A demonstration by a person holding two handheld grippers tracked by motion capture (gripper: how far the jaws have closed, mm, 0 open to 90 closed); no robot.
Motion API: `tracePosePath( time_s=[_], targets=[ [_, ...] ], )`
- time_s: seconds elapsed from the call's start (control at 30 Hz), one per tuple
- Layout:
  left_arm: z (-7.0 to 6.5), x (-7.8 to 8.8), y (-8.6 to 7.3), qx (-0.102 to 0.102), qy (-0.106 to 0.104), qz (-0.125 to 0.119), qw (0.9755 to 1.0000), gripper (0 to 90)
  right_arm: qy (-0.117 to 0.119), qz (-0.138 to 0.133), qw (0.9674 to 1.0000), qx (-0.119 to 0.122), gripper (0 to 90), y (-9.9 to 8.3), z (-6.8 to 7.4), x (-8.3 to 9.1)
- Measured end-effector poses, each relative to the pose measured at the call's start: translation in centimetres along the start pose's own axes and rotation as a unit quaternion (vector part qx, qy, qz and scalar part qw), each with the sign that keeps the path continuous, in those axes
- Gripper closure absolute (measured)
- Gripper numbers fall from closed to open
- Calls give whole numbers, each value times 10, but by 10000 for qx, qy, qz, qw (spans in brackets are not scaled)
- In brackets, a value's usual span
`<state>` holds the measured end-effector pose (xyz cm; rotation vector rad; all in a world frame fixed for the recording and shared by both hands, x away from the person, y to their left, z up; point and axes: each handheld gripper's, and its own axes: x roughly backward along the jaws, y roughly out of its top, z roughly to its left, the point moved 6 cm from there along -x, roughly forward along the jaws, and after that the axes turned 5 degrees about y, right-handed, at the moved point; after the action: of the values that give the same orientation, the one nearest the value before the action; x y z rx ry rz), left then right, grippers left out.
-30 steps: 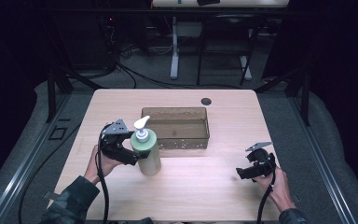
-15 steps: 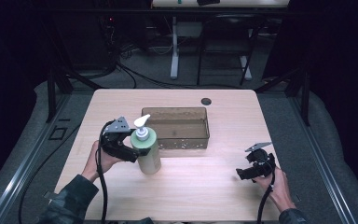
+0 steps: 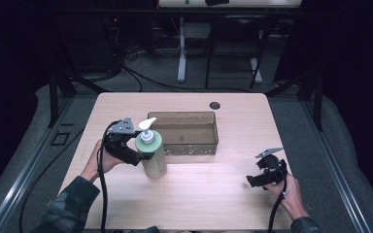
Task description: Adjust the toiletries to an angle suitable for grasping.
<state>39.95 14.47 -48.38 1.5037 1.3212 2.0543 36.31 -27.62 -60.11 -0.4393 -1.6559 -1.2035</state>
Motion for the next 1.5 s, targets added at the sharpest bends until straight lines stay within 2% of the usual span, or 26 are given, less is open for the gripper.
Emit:
tracePosePath(
  time_s=[0.23, 0.27, 0.4, 0.43, 0.73, 1.03, 1.2, 1.5],
  targets=[
    [-2, 3, 2, 67, 48, 74, 9999, 117, -49, 65, 9999, 128, 55, 0, 2, -1],
    [-2, 5, 2, 92, 67, 83, 9999, 97, -94, 87, 9997, 195, 55, 0, 1, -1],
    [-1, 11, 4, 162, 123, 149, 9997, 45, -103, 118, 9997, 209, 57, 0, 2, -1],
    [-1, 12, 5, 183, 108, 172, 9996, 4, -106, 99, 9997, 209, 58, 0, 2, -1],
    [0, 28, 13, 281, 109, 396, 9988, 0, -127, 77, 9995, 269, 58, 1, 3, 1],
    [2, 41, 26, 438, 293, 691, 9962, 0, -129, 100, 9994, 316, 59, 0, 3, 1],
    [3, 44, 34, 538, 251, 775, 9952, 0, -131, 115, 9993, 317, 59, 0, 3, 2],
    [-1, 51, 52, 448, 207, 778, 9958, 0, -148, 139, 9994, 287, 61, -3, 0, 2]
  ],
)
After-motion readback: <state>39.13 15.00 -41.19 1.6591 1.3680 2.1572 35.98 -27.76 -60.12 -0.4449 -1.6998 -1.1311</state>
